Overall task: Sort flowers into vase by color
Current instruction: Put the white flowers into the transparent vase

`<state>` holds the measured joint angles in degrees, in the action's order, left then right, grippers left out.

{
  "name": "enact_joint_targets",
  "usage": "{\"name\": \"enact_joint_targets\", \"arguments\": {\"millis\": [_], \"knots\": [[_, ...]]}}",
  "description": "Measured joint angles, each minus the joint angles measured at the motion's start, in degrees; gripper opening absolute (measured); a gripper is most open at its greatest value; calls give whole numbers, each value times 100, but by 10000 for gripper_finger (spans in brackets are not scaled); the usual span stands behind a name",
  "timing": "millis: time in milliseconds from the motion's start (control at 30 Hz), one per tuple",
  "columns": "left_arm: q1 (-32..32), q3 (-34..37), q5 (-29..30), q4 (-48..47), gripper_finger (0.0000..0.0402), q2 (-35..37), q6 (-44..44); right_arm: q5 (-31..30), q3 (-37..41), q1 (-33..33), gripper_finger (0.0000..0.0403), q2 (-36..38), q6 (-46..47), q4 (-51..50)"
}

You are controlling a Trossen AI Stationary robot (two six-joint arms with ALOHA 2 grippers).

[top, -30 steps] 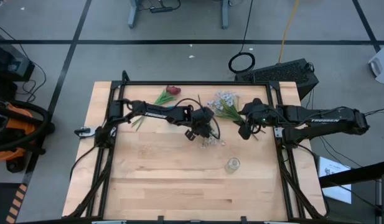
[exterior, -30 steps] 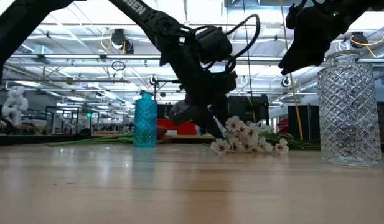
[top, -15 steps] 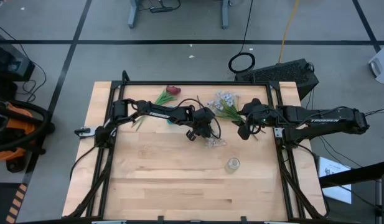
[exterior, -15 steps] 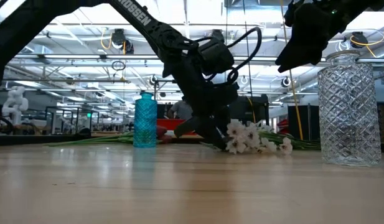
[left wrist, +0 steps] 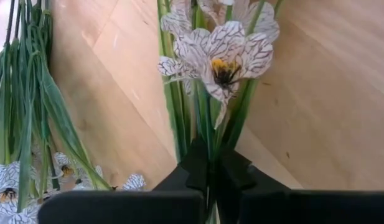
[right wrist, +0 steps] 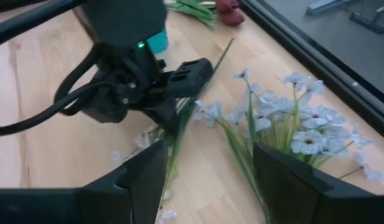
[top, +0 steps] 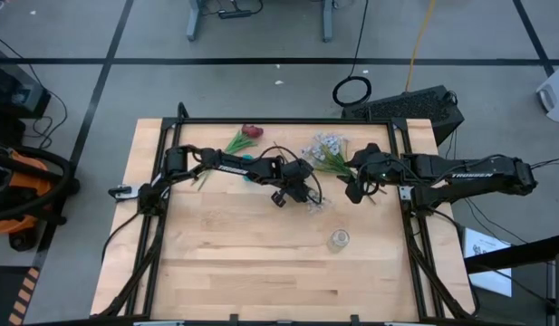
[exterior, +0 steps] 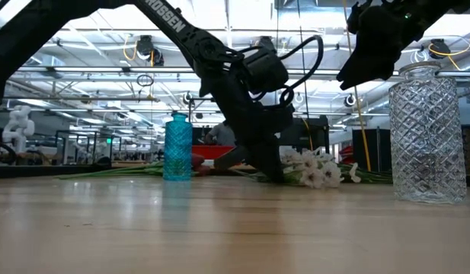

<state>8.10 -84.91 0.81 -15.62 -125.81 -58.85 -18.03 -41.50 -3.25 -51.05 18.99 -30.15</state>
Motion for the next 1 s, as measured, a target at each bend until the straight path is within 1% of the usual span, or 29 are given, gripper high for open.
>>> {"name": "enact_joint_targets", "arguments": {"millis": [167, 367, 467, 600, 667, 733, 867, 1000], "knots": [[-112, 29, 99, -184, 14, 189, 200, -10, 0, 0, 226, 0, 4, 2], [-152, 27, 109, -330, 14, 604, 335, -11, 0, 0, 226, 0, -3, 4], [-154, 29, 117, -413, 14, 775, 544, -34, 0, 0, 226, 0, -16, 7], [-161, 23, 92, -551, 14, 1109, 612, -449, 4, 94, 226, 4, -7, -44], [-183, 23, 68, -674, 14, 1252, 653, -543, 14, 201, 226, 33, -8, -207], [-207, 23, -45, -675, 14, 1426, 744, -588, 15, 316, 226, 106, 79, -367], [-272, 20, -487, -618, 14, 1797, 887, -663, 15, 557, 226, 394, 284, -556], [-346, 20, -899, -506, 14, 2098, 1233, -1083, 15, 831, 226, 796, 386, -721]]}}
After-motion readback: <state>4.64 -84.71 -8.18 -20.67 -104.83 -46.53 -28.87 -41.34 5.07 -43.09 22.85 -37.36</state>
